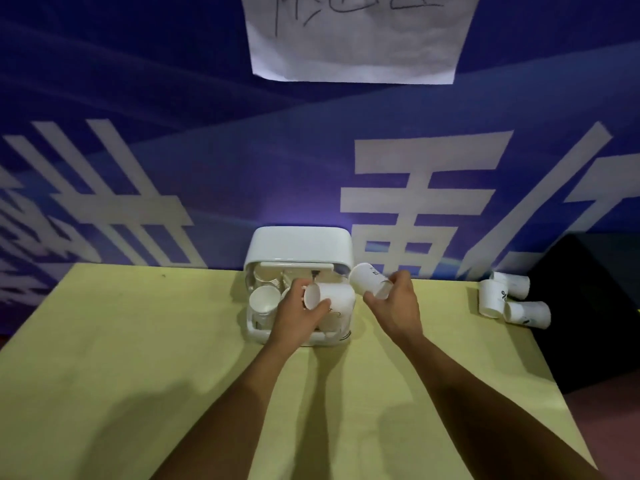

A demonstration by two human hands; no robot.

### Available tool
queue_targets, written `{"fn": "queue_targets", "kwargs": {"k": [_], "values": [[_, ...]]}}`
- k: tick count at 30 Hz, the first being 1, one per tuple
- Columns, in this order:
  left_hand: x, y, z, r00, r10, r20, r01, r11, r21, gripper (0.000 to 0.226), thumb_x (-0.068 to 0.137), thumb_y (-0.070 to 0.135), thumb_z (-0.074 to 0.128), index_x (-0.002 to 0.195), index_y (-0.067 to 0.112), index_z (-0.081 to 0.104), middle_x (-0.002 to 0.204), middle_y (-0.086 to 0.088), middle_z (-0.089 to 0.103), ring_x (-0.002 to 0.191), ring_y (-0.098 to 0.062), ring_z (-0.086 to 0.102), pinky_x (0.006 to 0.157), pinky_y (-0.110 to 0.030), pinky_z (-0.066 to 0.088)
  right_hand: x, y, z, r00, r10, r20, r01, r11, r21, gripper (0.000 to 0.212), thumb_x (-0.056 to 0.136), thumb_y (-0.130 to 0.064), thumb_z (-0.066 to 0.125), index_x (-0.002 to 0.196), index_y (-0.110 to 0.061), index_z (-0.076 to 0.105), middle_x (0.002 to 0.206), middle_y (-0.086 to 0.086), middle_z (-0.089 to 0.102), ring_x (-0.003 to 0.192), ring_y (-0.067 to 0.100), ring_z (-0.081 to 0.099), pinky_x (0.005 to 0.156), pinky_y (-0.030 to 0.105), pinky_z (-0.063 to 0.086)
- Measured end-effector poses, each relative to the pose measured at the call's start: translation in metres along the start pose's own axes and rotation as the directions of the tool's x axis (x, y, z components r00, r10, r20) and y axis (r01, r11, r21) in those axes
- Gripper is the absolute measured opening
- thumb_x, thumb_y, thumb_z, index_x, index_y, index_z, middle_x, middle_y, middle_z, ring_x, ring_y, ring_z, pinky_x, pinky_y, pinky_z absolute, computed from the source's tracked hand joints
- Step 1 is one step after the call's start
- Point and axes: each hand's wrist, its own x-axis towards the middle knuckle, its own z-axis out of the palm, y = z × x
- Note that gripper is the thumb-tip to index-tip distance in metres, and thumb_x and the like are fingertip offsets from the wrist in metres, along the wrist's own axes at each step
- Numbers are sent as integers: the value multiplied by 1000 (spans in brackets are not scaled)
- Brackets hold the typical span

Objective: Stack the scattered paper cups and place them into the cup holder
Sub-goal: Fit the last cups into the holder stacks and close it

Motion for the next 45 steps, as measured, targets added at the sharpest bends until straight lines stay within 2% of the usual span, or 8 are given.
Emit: {"fn": "queue_targets", "kwargs": {"k": [5, 9, 13, 21, 25, 34, 39, 45], "values": [[-12, -23, -35, 995, -89, -48, 85, 993, -78, 49, 69, 47, 74, 104, 26, 48, 102, 9, 61, 94, -20, 64, 83, -42, 54, -20, -13, 24, 997, -74, 36, 73, 997, 17, 59, 73, -38, 78, 111, -26, 35, 109, 0, 51, 93, 21, 59, 73, 38, 58], [-14, -37, -59, 987, -141, -76, 134, 987, -85, 51, 69, 41, 73, 103, 21, 41, 102, -1, 60, 87, -20, 62, 65, -32, 47, -30, -23, 36, 990, -122, 75, 119, 992, 33, 56, 77, -36, 77, 114, -24, 37, 112, 0, 48, 95, 19, 54, 71, 32, 52], [-14, -45, -75, 972, -224, -70, 216, 970, -113, 53, 65, 40, 69, 102, 19, 37, 104, -2, 56, 88, -18, 59, 62, -31, 45, -34, -29, 47, 993, -64, 102, 62, 998, 20, 51, 74, -36, 76, 105, -18, 39, 103, 5, 49, 86, 22, 54, 61, 28, 41], [-10, -52, -87, 967, -251, -38, 241, 954, -178, 85, 67, 32, 69, 142, 28, 31, 117, 2, 54, 100, -16, 59, 78, -32, 48, -36, -27, 68, 989, 17, 150, -2, 995, -105, 59, 71, -37, 79, 110, -23, 37, 108, 0, 50, 93, 21, 57, 75, 40, 59], [-3, -57, -90, 972, -232, -47, 226, 968, -111, 82, 56, 43, 67, 134, 26, 49, 123, 0, 55, 107, -19, 60, 90, -41, 53, -35, -27, 73, 988, 24, 149, -4, 991, -136, 60, 71, -39, 80, 109, -25, 36, 108, -1, 51, 92, 20, 58, 76, 43, 60], [6, -58, -87, 980, -194, -37, 188, 974, -129, 65, 75, 22, 78, 131, 26, 47, 120, 5, 58, 102, -14, 62, 76, -28, 49, -32, -34, 75, 986, 33, 164, 2, 978, -208, 50, 83, -52, 72, 110, -20, 46, 108, 0, 60, 90, 19, 61, 67, 26, 50], [13, -58, -87, 977, -208, -46, 202, 974, -98, 66, 74, 18, 78, 130, 23, 44, 121, 0, 60, 104, -20, 59, 80, -33, 49, -37, -36, 75, 982, -14, 188, 31, 996, -86, 42, 78, -45, 76, 97, -22, 46, 96, -4, 57, 84, 15, 57, 70, 34, 55], [21, -55, -88, 976, -187, -109, 182, 982, -56, 69, 74, 14, 82, 130, 16, 41, 127, -5, 59, 105, -20, 54, 86, -33, 46, -37, -52, 86, 973, -59, 225, 52, 998, 40, 54, 74, -30, 82, 109, -24, 41, 103, -4, 58, 90, 16, 59, 77, 36, 57]]}}
